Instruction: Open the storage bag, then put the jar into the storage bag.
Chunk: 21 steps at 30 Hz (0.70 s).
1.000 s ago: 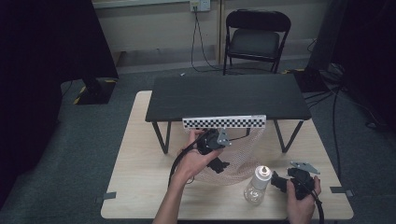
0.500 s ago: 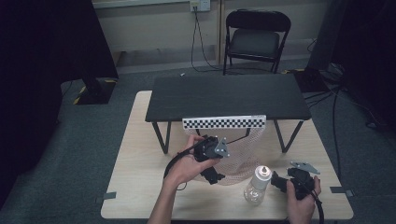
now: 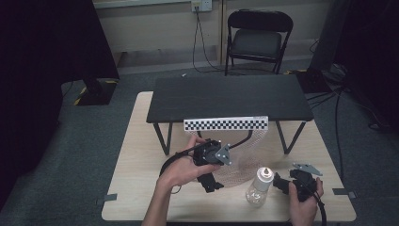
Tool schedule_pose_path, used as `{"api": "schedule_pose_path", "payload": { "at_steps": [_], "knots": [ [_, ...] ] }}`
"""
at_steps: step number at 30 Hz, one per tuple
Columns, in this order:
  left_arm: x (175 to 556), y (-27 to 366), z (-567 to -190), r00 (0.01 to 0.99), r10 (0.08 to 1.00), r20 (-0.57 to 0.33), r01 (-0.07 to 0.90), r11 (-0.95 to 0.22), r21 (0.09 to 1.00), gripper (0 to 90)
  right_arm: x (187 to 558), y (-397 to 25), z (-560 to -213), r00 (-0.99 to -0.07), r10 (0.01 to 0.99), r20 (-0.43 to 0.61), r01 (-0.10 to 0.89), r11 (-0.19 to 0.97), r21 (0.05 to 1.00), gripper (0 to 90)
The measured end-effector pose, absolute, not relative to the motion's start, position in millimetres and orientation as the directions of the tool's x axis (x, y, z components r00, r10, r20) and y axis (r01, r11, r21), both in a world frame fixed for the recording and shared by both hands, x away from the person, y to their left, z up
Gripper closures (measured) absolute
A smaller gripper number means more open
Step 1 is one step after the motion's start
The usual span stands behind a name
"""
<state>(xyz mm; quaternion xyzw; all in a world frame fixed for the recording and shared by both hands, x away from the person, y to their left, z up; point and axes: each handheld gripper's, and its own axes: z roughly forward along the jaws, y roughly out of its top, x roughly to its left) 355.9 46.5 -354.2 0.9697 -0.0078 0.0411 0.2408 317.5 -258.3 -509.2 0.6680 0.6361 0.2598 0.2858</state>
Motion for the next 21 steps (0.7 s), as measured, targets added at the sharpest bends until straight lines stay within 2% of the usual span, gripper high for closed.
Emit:
{"api": "schedule_pose_path", "payload": {
  "at_steps": [7, 21],
  "knots": [
    [356.3, 48.8, -350.4, 0.998, -0.027, 0.052, -0.048, -0.888, 0.457, 0.8, 317.4, -258.3, -509.2, 0.055, 0.998, -0.017, 0.701, -0.027, 0.713, 0.0],
    [353.7, 49.4, -354.1, 0.998, -0.01, 0.062, -0.037, -0.892, 0.451, 0.4, 319.6, -258.3, -508.7, 0.047, 0.999, -0.013, 0.703, -0.024, 0.71, 0.0]
  ]
}}
